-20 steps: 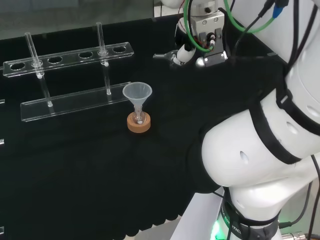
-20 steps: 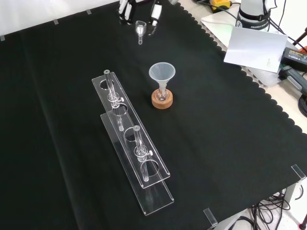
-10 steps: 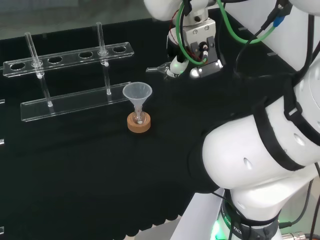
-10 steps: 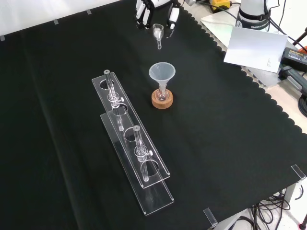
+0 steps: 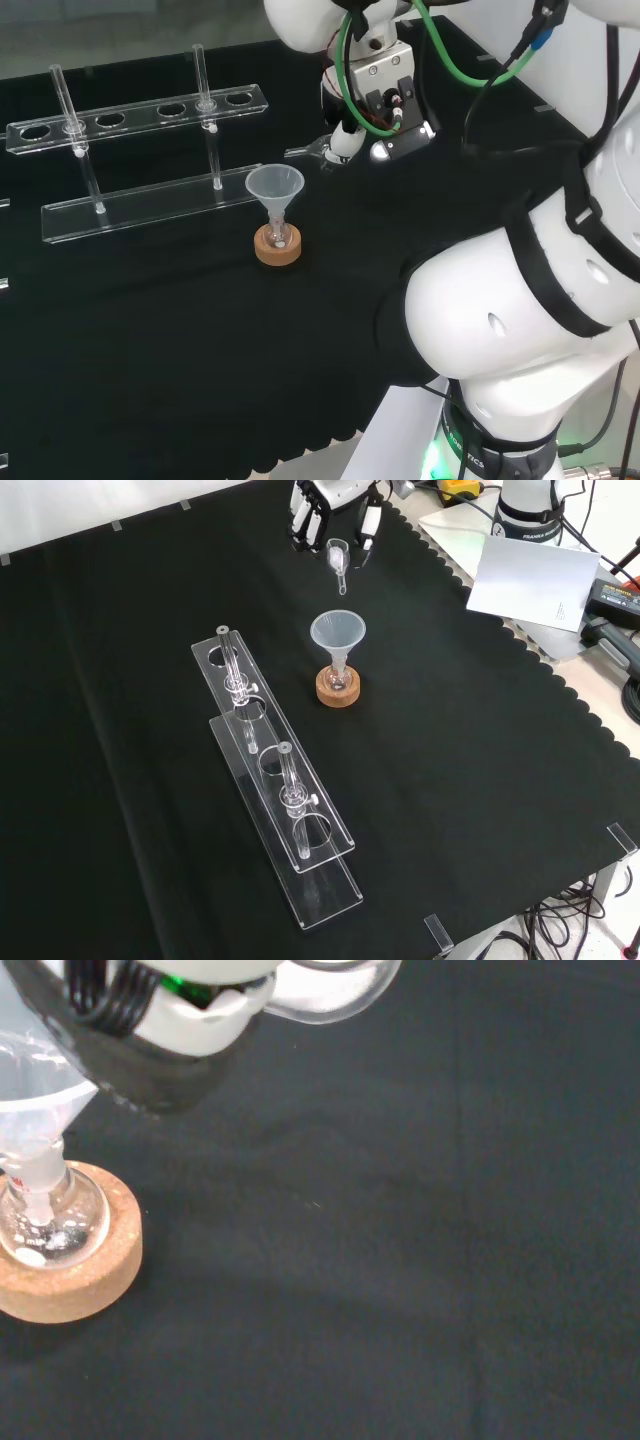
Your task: Pour all the NaCl from the weighing funnel into the round-bottom flask.
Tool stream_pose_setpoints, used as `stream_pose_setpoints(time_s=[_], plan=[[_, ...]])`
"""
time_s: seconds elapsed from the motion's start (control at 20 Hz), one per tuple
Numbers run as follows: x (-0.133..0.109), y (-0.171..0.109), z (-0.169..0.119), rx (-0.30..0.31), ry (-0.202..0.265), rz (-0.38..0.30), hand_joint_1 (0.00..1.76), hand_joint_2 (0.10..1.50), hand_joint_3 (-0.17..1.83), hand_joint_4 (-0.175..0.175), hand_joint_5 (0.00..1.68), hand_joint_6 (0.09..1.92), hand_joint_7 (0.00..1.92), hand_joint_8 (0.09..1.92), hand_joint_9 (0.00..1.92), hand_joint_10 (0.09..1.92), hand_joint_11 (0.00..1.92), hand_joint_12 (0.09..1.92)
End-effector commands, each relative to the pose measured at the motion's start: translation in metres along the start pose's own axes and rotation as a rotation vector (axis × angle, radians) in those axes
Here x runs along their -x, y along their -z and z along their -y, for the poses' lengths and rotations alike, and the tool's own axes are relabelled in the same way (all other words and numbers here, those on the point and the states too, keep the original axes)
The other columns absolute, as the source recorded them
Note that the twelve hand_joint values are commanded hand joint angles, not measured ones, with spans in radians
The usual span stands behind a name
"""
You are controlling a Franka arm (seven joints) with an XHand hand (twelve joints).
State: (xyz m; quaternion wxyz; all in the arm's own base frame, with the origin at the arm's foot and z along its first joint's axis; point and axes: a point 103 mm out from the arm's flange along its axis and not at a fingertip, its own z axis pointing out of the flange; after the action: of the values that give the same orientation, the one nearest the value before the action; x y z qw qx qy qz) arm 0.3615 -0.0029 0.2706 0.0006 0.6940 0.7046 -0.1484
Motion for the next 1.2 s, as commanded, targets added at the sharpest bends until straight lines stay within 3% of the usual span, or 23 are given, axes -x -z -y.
stream_pose_setpoints(time_s=[0.05,1.2], plan=[[-0.001,-0.004,-0.007,-0.033,0.002,0.04,1.11,0.72,0.55,0.175,1.26,0.65,0.83,0.63,1.24,0.16,1.12,0.84],[-0.009,-0.005,-0.026,-0.104,0.006,0.184,1.11,0.72,0.54,0.175,1.27,0.64,0.82,0.64,1.25,0.15,1.11,0.84]])
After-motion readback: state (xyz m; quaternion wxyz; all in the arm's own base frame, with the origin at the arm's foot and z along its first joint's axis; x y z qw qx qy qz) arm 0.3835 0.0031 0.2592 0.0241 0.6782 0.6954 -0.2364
